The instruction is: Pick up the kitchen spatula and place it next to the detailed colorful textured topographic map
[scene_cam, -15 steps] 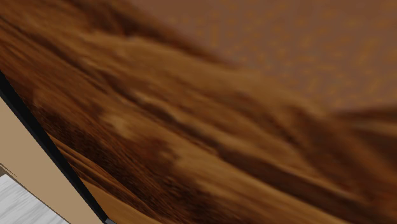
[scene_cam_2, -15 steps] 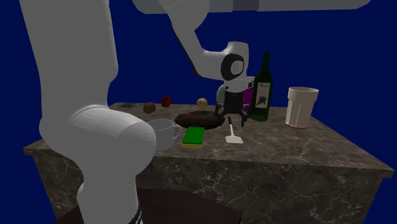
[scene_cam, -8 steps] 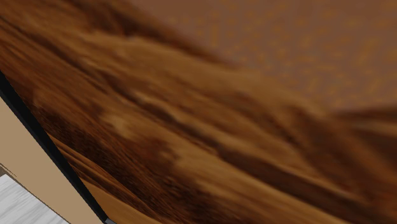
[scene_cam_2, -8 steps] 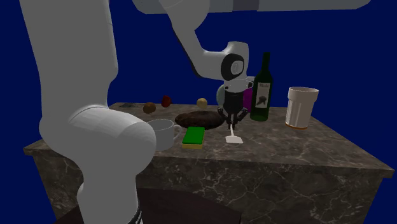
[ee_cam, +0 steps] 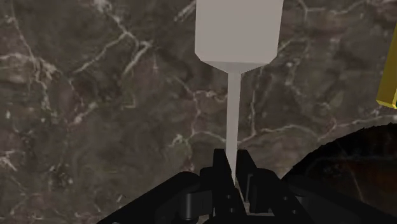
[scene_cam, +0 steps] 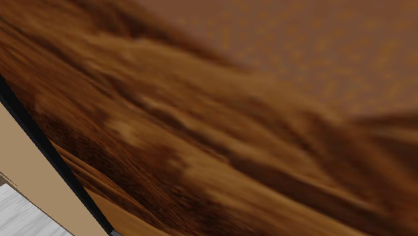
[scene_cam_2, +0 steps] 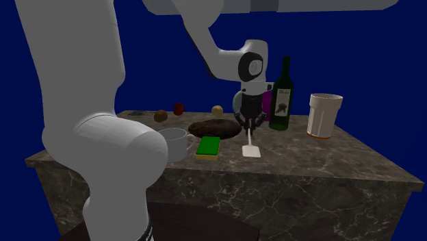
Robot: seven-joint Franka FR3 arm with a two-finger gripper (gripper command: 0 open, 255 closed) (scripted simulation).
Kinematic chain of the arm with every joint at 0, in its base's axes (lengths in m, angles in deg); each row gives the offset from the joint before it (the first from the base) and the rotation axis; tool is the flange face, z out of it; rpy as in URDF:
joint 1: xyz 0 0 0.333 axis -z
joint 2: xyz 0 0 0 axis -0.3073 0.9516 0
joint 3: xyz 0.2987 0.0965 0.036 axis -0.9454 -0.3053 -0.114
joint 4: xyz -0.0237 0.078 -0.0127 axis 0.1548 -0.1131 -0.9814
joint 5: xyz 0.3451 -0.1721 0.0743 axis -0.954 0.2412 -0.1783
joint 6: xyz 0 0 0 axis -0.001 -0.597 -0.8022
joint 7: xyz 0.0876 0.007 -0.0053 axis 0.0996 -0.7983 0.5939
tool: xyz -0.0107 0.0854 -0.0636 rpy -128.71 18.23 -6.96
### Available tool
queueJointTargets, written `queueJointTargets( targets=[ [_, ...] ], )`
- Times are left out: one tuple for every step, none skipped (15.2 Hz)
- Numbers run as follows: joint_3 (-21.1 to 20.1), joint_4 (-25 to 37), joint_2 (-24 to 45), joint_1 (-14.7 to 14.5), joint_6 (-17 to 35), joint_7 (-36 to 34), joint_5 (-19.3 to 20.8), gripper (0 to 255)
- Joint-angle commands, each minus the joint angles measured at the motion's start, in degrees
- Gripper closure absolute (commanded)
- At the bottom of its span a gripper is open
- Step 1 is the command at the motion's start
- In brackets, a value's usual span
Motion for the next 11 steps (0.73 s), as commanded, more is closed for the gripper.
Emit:
queueJointTargets(
  targets=[
    [0.0,0.7,-0.9,0.0,-1.6,-0.3,0.4,255],
    [0.0,1.0,-1.4,0.0,-2.3,-0.5,0.6,255],
    [0.0,1.3,-1.8,0.0,-3.1,-0.6,0.8,255],
    [0.0,1.7,-2.3,0.0,-3.9,-0.7,0.9,255],
    [0.0,2.1,-2.7,0.0,-4.7,-0.9,1.1,255],
    [-0.1,2.4,-3.1,0.0,-5.4,-1.0,1.2,255],
    [-0.1,2.8,-3.5,0.0,-6.2,-1.1,1.4,255],
    [-0.1,3.2,-3.9,0.0,-7.0,-1.2,1.5,255],
    [-0.1,3.7,-4.2,0.0,-7.7,-1.4,1.6,255],
    [-0.2,4.1,-4.6,0.1,-8.5,-1.5,1.7,255],
    [-0.2,4.5,-4.9,0.1,-9.3,-1.6,1.9,255]
  ],
)
